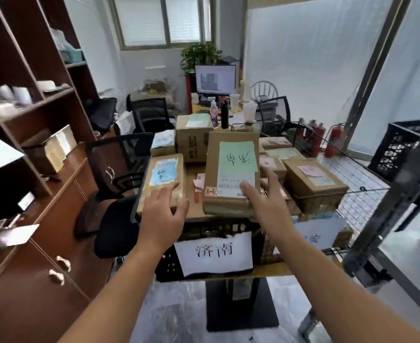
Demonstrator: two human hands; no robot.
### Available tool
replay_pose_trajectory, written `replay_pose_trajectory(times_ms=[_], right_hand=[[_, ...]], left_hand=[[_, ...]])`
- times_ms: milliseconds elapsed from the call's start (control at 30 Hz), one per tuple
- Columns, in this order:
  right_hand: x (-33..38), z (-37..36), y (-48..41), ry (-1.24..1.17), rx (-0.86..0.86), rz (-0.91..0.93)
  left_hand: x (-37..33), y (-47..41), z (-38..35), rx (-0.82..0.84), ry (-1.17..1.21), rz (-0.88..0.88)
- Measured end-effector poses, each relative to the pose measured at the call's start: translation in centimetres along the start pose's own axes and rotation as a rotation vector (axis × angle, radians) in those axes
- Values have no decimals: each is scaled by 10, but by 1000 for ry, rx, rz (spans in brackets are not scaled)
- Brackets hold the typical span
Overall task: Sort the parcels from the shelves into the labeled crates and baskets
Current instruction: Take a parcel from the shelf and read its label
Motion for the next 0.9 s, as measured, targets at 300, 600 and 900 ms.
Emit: replay_pose_trajectory(times_ms=[300,600,900], right_hand=[[21,-32,-128,316,265,-69],[20,-38,-234,420,270,9],[5,-40,-258,583,116,177]], left_hand=[[42,-56,-24,48,-148,169],[55,-93,-36,24,-157,258],[67,-106,-51,58,-186,281]])
Point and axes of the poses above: each hand's wrist, its own y-axis away from the middle knuckle, its own z-axis out of the back of the hand, x = y × z, the point moved 8 cm from there along -y, towards the middle knuckle, and after that the axes turned 9 degrees about -z, right-handed, at the moved point
